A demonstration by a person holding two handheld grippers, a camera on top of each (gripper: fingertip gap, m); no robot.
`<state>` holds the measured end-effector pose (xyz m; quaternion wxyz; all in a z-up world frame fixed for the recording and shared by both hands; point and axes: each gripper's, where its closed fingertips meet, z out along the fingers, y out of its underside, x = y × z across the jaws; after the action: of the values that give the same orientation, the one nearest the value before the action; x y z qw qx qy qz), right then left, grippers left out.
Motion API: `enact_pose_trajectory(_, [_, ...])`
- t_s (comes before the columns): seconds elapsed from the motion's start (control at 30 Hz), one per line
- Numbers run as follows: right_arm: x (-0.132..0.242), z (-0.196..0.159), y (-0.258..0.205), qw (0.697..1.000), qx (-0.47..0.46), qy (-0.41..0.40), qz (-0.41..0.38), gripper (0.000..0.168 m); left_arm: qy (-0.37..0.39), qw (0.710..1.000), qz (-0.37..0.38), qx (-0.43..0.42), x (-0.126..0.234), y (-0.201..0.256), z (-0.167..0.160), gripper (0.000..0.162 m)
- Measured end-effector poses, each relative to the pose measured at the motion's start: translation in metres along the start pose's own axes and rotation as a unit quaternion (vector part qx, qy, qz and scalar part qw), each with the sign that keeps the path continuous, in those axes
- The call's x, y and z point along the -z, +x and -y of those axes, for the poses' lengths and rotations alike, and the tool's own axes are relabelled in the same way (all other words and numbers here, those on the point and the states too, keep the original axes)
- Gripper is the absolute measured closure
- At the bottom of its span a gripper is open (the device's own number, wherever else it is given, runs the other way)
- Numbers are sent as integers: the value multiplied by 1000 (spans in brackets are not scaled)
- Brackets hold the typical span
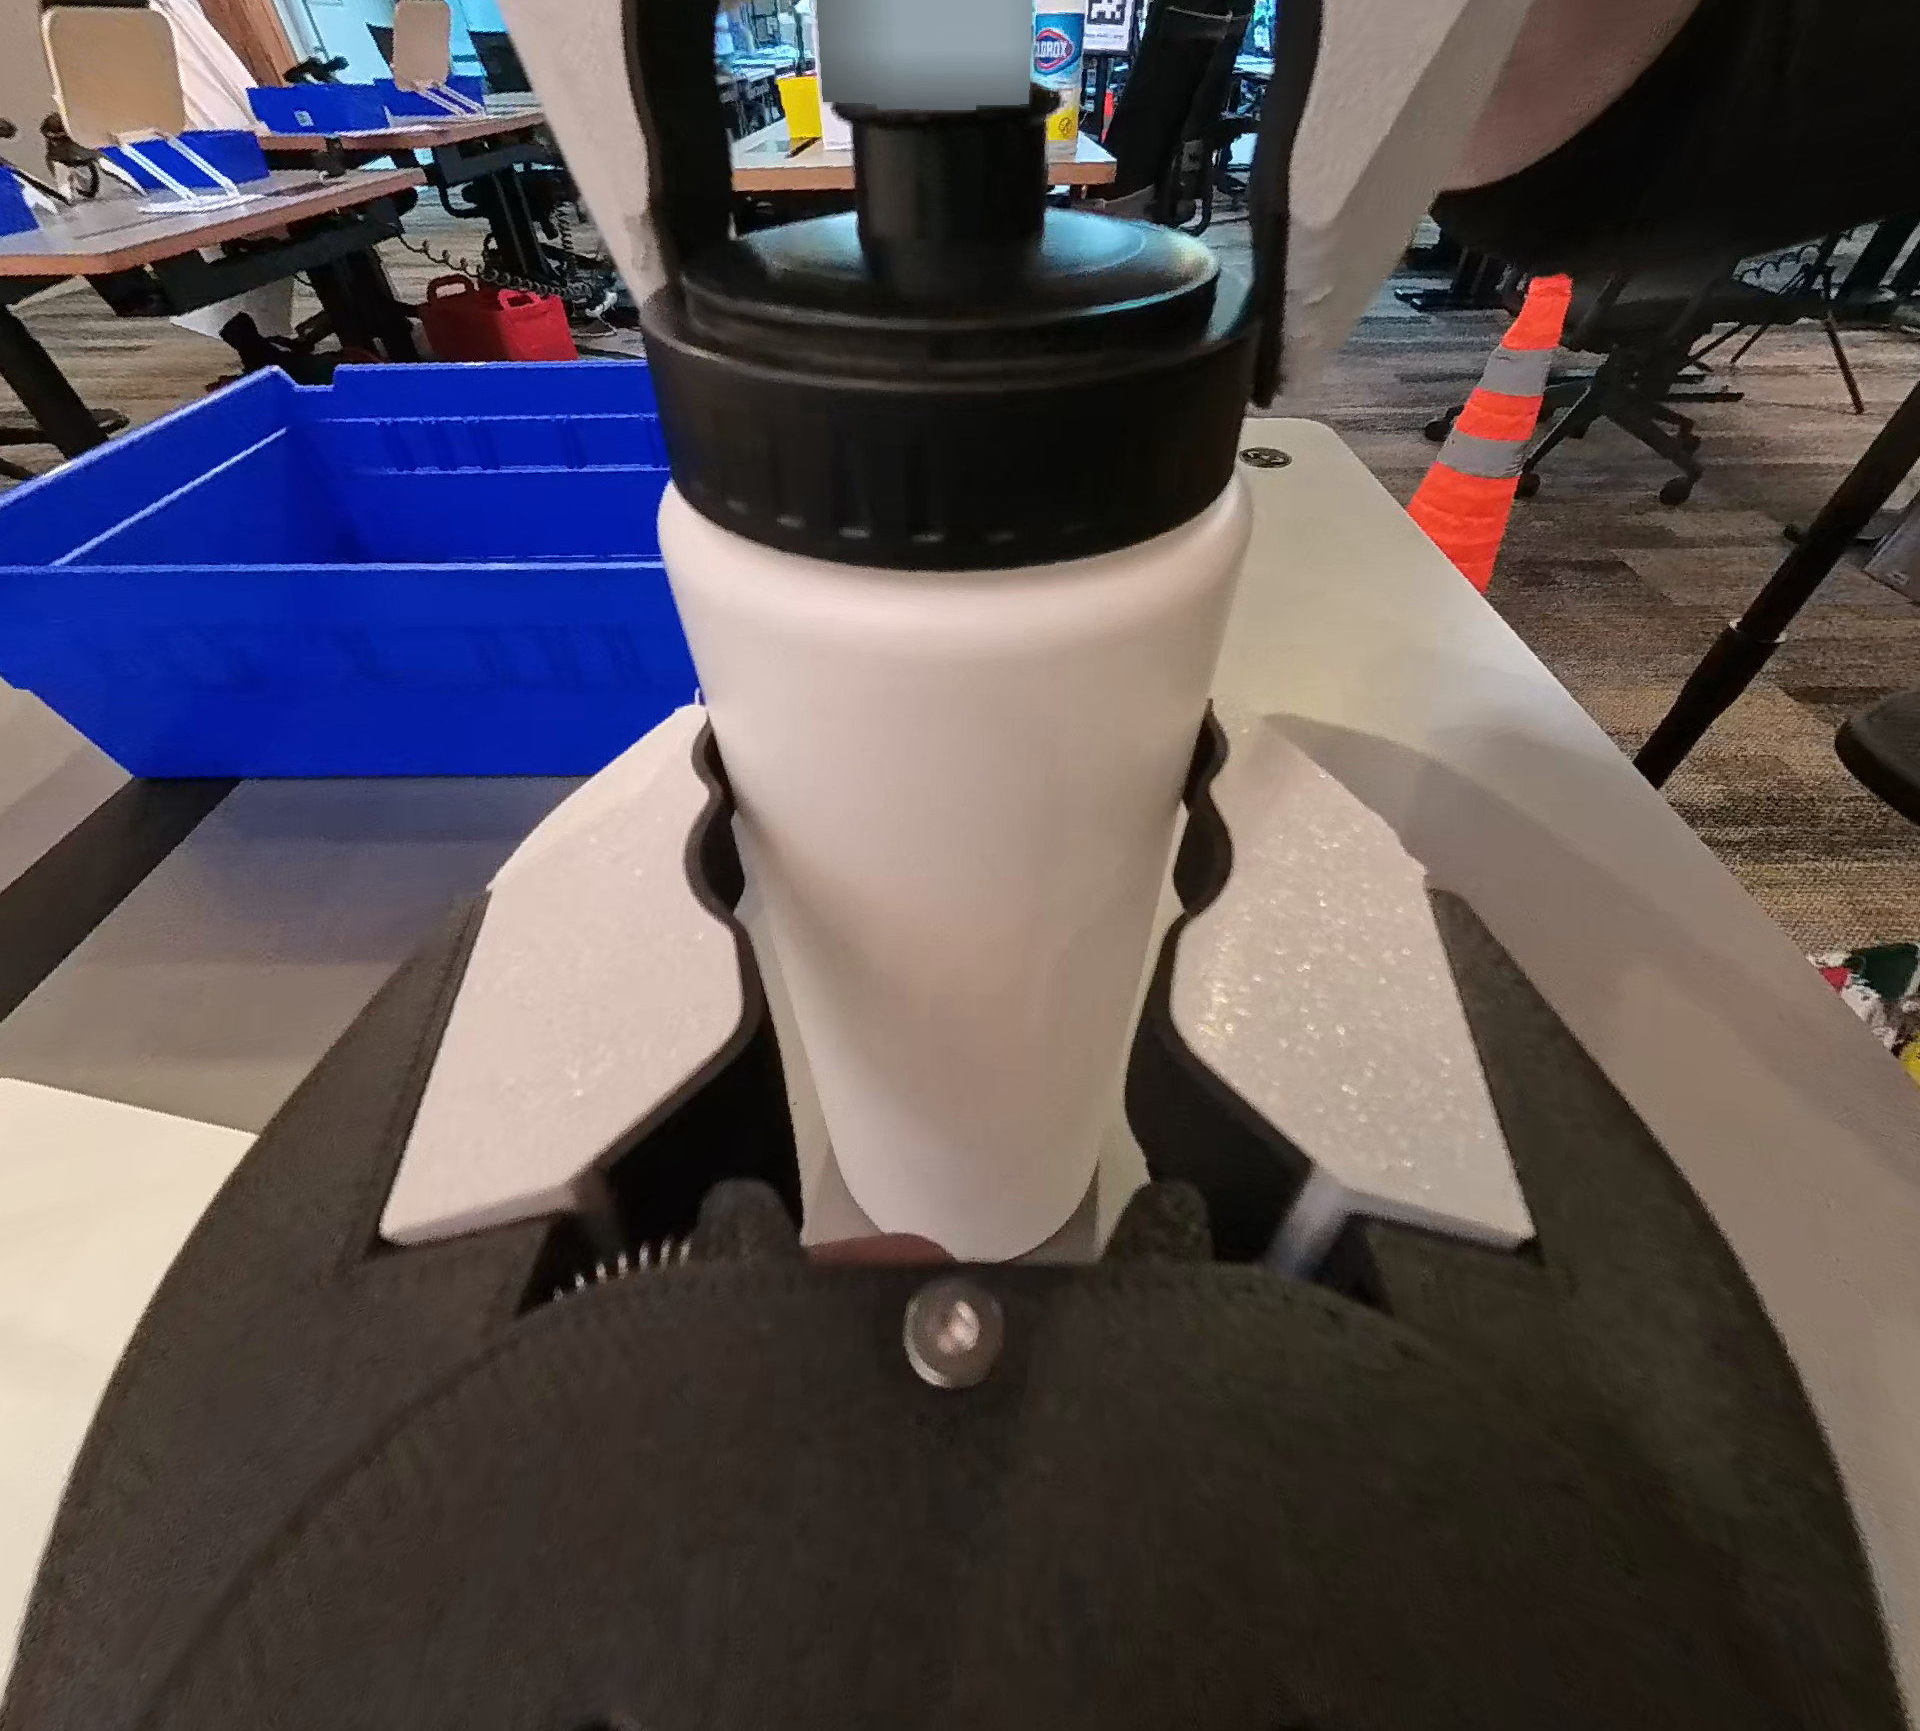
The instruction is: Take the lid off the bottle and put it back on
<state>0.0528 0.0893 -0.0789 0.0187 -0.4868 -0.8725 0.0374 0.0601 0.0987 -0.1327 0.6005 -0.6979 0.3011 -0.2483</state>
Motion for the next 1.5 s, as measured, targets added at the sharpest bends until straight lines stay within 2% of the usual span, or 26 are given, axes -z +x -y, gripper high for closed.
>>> enact_pose_trajectory(0.23, [-4, 5, -4, 989, -25, 143, 4, 76, 2, 1000, -1, 2, 0, 0, 0, 79])
enact_pose_trajectory(0.4, [-20, 11, -7, 955, -82, 284, 17, 73, 8, 1000, 0, 5, -1, 0, 1, 78])
enact_pose_trajectory(0.5, [-38, 15, -3, 938, -91, 334, 2, 69, 13, 1000, 1, 8, -1, -1, 1, 78])
enact_pose_trajectory(0.57, [-44, 23, 1, 918, -104, 382, -1, 67, 14, 1000, -1, 9, -2, 0, 1, 78])
enact_pose_trajectory(0.77, [-41, 45, 4, 834, -107, 541, 10, 59, 18, 1000, 0, 9, -1, 0, 1, 79])
enact_pose_trajectory(0.87, [-36, 49, 5, 811, -104, 576, -4, 53, 19, 1000, -1, 7, -1, 0, 1, 79])
enact_pose_trajectory(0.97, [-31, 46, 6, 793, -115, 598, 17, 62, 11, 1000, 1, 11, -2, -1, -3, 79])
enact_pose_trajectory(1.2, [-29, 43, 5, 791, -115, 601, 6, 63, 17, 1000, -14, 16, -2, 2, -5, 80])
enact_pose_trajectory(1.27, [-21, 38, 6, 786, -116, 607, -4, 63, 32, 999, -22, 24, 1, 3, -3, 85])
enact_pose_trajectory(1.37, [18, 19, 6, 769, -116, 628, -23, 63, 56, 997, -19, 45, 7, -4, -1, 91])
enact_pose_trajectory(1.43, [56, -2, 12, 760, -128, 636, -42, 62, 60, 997, 3, 56, 10, -16, -5, 102])
enact_pose_trajectory(1.5, [97, -30, 28, 747, -150, 644, -70, 62, 64, 996, 20, 66, 12, -26, -11, 121])
